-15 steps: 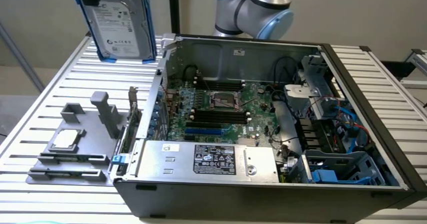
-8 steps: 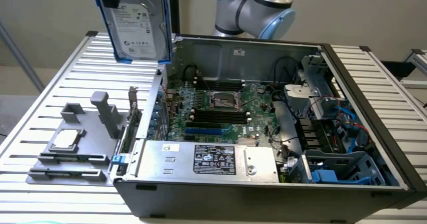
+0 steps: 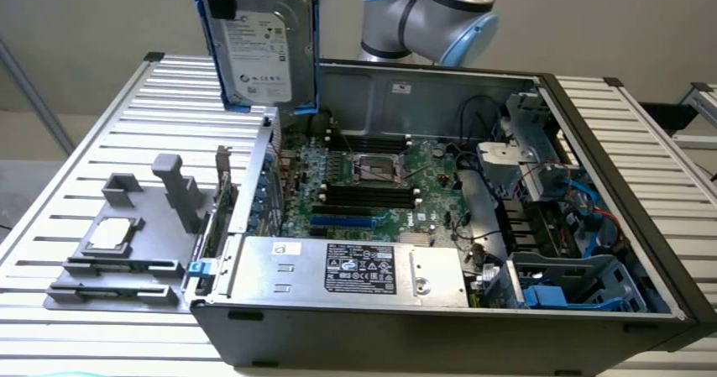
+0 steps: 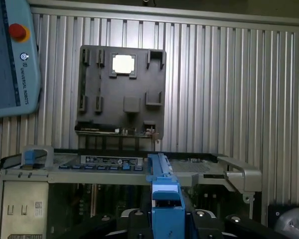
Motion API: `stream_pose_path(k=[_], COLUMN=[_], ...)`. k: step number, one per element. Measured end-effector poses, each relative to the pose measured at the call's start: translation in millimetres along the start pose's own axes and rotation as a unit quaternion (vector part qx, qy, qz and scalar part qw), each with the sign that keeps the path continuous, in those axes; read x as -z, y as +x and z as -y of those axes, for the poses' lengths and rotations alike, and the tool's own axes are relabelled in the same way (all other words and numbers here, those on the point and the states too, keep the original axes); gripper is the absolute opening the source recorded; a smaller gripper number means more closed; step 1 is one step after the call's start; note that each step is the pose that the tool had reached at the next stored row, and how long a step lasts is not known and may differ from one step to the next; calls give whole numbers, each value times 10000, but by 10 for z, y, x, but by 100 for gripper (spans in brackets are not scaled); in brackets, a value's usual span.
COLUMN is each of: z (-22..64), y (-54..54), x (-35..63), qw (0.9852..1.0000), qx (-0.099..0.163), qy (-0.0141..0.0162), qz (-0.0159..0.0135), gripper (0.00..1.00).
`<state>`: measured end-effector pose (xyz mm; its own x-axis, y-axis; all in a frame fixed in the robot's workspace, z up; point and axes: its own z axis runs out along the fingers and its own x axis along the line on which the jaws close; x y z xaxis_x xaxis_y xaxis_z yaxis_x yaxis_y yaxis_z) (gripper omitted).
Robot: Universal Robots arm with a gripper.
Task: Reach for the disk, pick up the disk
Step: 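Pick up the disk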
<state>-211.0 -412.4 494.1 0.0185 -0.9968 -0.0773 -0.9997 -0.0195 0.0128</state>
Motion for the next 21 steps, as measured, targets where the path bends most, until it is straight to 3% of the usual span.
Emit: stream_pose_path(k=[21], z=[949], y=[260], x=[30], qw=[10000], qx=[1], qy=[0], qz=[0], gripper=[33])
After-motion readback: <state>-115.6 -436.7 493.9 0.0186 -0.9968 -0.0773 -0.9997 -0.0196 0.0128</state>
